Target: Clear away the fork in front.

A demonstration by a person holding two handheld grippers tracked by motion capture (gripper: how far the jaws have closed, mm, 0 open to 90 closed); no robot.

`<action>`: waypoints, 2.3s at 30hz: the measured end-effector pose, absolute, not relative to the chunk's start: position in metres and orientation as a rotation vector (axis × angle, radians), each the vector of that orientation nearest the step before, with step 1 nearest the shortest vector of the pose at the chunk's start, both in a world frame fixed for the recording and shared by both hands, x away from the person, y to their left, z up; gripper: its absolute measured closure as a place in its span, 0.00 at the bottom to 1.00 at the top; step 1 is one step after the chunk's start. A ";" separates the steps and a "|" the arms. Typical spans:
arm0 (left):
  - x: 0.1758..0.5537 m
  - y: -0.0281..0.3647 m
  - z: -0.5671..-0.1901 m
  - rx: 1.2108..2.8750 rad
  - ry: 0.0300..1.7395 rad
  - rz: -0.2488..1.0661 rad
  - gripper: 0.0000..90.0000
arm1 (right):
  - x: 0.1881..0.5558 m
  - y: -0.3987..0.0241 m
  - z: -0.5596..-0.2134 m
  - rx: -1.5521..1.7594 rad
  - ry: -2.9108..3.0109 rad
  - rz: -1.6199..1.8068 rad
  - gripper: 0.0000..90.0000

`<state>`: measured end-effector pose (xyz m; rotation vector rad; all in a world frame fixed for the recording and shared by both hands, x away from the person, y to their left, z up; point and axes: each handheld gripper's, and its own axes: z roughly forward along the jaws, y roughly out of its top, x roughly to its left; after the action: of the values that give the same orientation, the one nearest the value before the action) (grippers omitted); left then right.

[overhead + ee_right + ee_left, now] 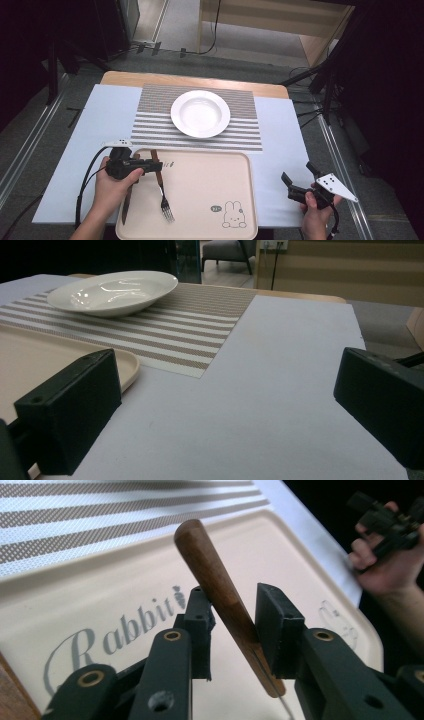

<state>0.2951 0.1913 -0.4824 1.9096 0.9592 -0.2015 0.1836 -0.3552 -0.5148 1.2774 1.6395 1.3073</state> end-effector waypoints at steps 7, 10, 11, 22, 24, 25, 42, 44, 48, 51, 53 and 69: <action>0.291 0.180 -0.485 2.024 0.987 -0.076 0.66 | 0.185 -0.355 -0.516 1.279 1.646 1.312 0.00; 0.288 0.175 -0.484 2.061 0.980 -0.049 0.63 | 0.185 -0.355 -0.516 1.278 1.648 1.311 0.00; 0.288 0.173 -0.484 2.067 0.979 -0.051 0.62 | 0.185 -0.355 -0.516 1.280 1.648 1.312 0.00; 0.286 0.168 -0.489 2.139 0.980 -0.004 0.55 | 0.185 -0.354 -0.516 1.284 1.649 1.306 0.00; 0.286 0.168 -0.490 2.155 0.976 0.015 0.54 | 0.186 -0.354 -0.516 1.283 1.649 1.306 0.00; 0.286 0.167 -0.490 2.166 0.975 0.030 0.53 | 0.186 -0.354 -0.517 1.284 1.649 1.307 0.00; 0.276 0.161 -0.485 2.205 0.948 0.244 0.45 | 0.186 -0.354 -0.517 1.286 1.647 1.307 0.00; 0.273 0.163 -0.480 2.169 0.943 0.256 0.58 | 0.186 -0.354 -0.517 1.283 1.648 1.309 0.00; 0.266 0.165 -0.475 2.140 0.920 0.212 0.82 | 0.186 -0.354 -0.517 1.284 1.647 1.308 0.00; 0.258 0.162 -0.475 2.161 0.875 0.188 0.97 | 0.186 -0.354 -0.517 1.285 1.648 1.307 0.00; 0.252 0.159 -0.476 2.167 0.846 0.160 0.99 | 0.186 -0.354 -0.517 1.286 1.649 1.306 0.00; 0.232 0.145 -0.494 2.330 0.790 0.137 0.99 | 0.186 -0.353 -0.517 1.276 1.658 1.303 0.00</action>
<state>0.2320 0.1451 -0.4940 2.3303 0.7905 0.1365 0.1858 -0.3527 -0.5167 1.2764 1.6580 1.3033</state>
